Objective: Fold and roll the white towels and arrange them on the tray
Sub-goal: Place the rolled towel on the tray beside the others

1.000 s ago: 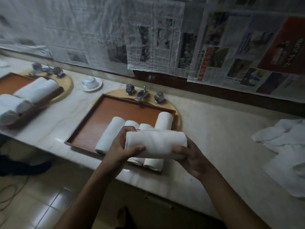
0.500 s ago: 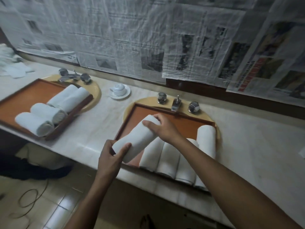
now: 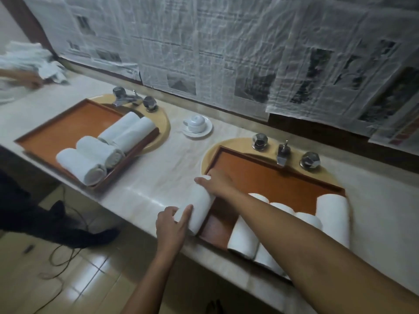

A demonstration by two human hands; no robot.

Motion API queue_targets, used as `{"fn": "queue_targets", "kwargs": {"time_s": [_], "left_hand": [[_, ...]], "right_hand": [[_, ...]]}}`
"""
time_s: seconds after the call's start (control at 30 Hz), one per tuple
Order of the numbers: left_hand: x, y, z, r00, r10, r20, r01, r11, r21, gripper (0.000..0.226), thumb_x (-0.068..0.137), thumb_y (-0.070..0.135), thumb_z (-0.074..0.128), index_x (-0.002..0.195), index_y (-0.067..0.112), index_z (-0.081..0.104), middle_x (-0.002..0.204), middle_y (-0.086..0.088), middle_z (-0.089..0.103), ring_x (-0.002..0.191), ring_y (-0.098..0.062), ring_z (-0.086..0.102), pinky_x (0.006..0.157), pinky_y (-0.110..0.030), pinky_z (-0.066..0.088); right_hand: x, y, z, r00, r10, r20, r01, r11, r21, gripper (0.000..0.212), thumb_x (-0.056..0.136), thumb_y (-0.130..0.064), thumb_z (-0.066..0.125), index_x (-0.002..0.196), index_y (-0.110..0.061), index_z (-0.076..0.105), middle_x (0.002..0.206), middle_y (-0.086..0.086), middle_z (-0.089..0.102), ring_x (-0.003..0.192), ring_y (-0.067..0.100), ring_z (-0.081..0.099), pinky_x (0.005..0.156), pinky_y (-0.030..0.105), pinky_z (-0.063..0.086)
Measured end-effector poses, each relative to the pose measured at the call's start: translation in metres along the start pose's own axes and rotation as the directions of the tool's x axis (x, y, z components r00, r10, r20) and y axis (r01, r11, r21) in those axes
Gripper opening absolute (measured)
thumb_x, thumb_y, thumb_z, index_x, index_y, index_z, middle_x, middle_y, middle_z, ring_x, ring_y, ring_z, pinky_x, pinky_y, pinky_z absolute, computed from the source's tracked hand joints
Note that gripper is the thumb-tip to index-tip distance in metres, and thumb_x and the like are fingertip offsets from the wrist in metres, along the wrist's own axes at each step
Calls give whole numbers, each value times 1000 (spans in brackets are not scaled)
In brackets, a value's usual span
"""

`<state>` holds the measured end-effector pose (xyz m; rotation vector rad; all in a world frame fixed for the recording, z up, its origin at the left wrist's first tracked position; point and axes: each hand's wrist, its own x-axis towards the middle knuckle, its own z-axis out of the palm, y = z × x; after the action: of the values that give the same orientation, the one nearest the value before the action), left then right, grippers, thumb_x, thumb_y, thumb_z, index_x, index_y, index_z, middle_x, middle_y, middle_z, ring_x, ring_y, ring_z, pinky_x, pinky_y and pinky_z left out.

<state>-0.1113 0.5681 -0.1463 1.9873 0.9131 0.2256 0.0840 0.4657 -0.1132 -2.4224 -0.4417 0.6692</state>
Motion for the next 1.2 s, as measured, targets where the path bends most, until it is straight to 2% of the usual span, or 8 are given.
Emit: {"fn": "queue_targets", "kwargs": {"time_s": [0.1, 0.33, 0.43, 0.57, 0.7, 0.87, 1.07, 1.2], "left_hand": [[12, 3, 6, 990, -20, 143, 31, 997, -74, 67, 81, 83, 46, 115, 29, 66, 115, 6, 65, 108, -17, 60, 92, -37, 48], [14, 3, 9, 977, -44, 210, 68, 992, -109, 38, 102, 53, 53, 131, 30, 61, 126, 15, 58, 121, -11, 54, 96, -26, 36], [13, 4, 9, 977, -45, 209, 76, 987, -143, 37, 102, 51, 55, 133, 31, 61, 131, 15, 58, 118, -6, 52, 97, -24, 35], [12, 4, 7, 978, -27, 208, 62, 985, -163, 37, 104, 48, 53, 138, 36, 60, 137, 15, 57, 125, -8, 51, 103, -26, 37], [8, 5, 3, 966, -1, 258, 33, 992, -120, 47, 102, 57, 48, 147, 41, 49, 150, 16, 48, 139, -13, 45, 116, -33, 33], [8, 3, 2, 969, 0, 247, 29, 993, -114, 57, 94, 63, 56, 147, 44, 46, 156, 10, 47, 140, -17, 46, 119, -38, 34], [5, 11, 0, 968, -17, 251, 47, 993, -113, 55, 97, 57, 58, 149, 39, 48, 156, 8, 48, 139, -19, 46, 118, -38, 34], [8, 14, 0, 957, -37, 288, 58, 996, -66, 56, 98, 56, 58, 150, 35, 48, 156, 8, 48, 140, -18, 46, 114, -36, 34]], "right_hand": [[8, -4, 3, 999, 34, -43, -36, 999, -40, 64, 88, -68, 59, 121, -14, 64, 124, 9, 67, 117, 33, 61, 86, 36, 44], [4, 5, -2, 998, 17, -60, -10, 993, 115, 44, 93, -64, 57, 103, -22, 66, 107, -4, 69, 105, 21, 64, 81, 34, 43], [-14, 22, -6, 998, -35, -46, 45, 973, 224, 49, 88, -56, 63, 129, -29, 61, 127, -10, 62, 120, 16, 58, 97, 32, 46], [-35, 36, -1, 983, -184, 8, 180, 969, 168, 81, 77, -50, 68, 153, -39, 41, 152, -2, 43, 136, 17, 44, 114, 38, 40], [-38, 28, 5, 986, -165, 34, 160, 979, 128, 78, 83, -45, 72, 154, -39, 39, 149, 2, 39, 133, 23, 46, 114, 39, 40], [-35, 18, 11, 992, -108, 65, 107, 994, 27, 80, 85, -53, 66, 156, -41, 33, 151, 3, 34, 134, 26, 46, 113, 39, 40], [-38, 16, 7, 985, -87, 146, 96, 994, -52, 81, 90, -57, 56, 160, -43, 17, 166, 4, 20, 147, 31, 34, 118, 44, 35], [-50, 18, -7, 984, -134, 120, 141, 989, -46, 69, 103, -39, 51, 163, -33, 19, 168, 10, 23, 156, 28, 17, 120, 37, 22]]}}
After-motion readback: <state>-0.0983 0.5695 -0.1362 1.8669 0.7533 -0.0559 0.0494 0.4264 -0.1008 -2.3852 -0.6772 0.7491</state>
